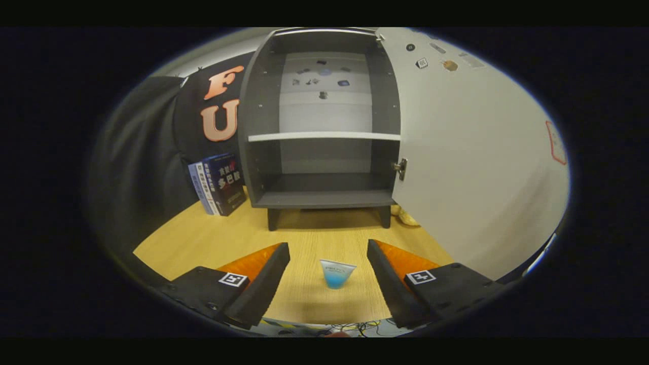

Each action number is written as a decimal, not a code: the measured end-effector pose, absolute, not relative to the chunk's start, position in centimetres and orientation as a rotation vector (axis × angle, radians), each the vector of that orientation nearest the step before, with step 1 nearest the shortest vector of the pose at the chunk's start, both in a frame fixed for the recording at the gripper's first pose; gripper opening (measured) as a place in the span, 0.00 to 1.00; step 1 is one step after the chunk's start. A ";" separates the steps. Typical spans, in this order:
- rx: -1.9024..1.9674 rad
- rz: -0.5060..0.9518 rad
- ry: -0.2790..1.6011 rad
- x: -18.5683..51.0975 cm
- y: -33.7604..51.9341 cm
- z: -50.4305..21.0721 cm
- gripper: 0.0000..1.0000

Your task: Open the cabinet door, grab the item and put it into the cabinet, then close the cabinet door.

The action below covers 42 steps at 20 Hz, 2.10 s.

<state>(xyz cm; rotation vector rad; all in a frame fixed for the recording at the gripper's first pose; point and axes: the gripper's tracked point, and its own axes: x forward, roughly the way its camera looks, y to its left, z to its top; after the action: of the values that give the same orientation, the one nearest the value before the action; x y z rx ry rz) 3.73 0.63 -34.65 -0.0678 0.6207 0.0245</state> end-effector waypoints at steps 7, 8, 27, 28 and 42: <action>-0.124 0.081 0.811 3.6 -0.9 -44.3 0.98; -0.094 0.087 0.829 3.5 -0.8 -45.0 0.98; 0.088 -0.005 0.476 13.0 -0.3 -23.0 0.51; 0.081 0.000 0.442 14.5 0.0 -20.5 0.51; -0.032 0.110 0.568 38.0 4.5 -13.4 0.51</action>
<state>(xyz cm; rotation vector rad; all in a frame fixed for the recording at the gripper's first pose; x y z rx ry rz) 38.02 4.48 -13.37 -0.0323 0.5678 0.1097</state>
